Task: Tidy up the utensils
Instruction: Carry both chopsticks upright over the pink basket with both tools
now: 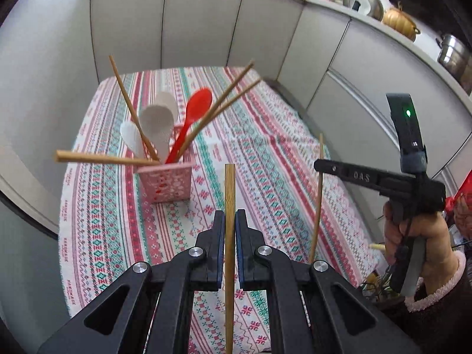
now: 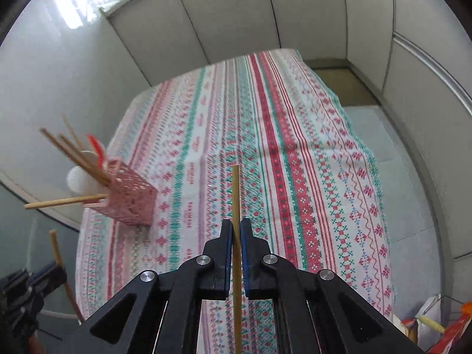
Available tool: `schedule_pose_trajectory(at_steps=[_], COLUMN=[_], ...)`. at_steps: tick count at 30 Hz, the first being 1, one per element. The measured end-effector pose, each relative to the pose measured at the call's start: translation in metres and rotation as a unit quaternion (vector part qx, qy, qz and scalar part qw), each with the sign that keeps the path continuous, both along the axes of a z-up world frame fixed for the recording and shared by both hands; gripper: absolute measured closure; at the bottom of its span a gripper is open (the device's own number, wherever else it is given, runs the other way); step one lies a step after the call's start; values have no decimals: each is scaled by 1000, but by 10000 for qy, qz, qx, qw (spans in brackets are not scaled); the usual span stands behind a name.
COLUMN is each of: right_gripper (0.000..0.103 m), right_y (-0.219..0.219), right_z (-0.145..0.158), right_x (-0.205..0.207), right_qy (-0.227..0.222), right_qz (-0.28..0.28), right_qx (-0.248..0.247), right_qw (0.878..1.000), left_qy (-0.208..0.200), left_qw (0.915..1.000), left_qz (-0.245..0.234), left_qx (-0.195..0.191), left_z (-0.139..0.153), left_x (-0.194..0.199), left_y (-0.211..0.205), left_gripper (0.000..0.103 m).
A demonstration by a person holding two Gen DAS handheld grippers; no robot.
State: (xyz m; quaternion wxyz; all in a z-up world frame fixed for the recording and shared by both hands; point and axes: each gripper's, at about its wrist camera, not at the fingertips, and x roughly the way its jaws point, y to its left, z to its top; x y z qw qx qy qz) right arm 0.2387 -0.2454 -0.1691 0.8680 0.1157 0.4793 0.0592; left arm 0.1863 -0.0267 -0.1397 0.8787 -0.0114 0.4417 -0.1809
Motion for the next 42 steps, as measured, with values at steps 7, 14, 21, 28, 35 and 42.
schedule_pose_trajectory(at_steps=[7,14,21,28,35,42], right_gripper=[97,97,97,97,97,97], right_y=[9,14,19,13,5,-3], right_z=[52,87,91,92,97,100], right_x=[-30,-44,-39,-38,-42,-43], right_qy=[-754,-1298,-1356,-1382,-1478,-1488], right_qz=[243,305,317,254,185,130], right_qx=[30,272,347,458,490,597], right_qw=[9969,9907,9897,9890,9876,9870], left_qy=[-861,-1831,-2528,-3457,-3885,-3976], left_qw=[9950,9747,9436,8986,8759,8773], left_qz=[350,1042,1974,2586,2783,2669], left_qx=[-352,-753,-826,-781,-668,-323], left_z=[46,80,93,94,77,47], left_x=[-12,-7,18,34,54,73], left_y=[17,38,48,42,26,5], left_gripper=[96,96,96,96,96,96])
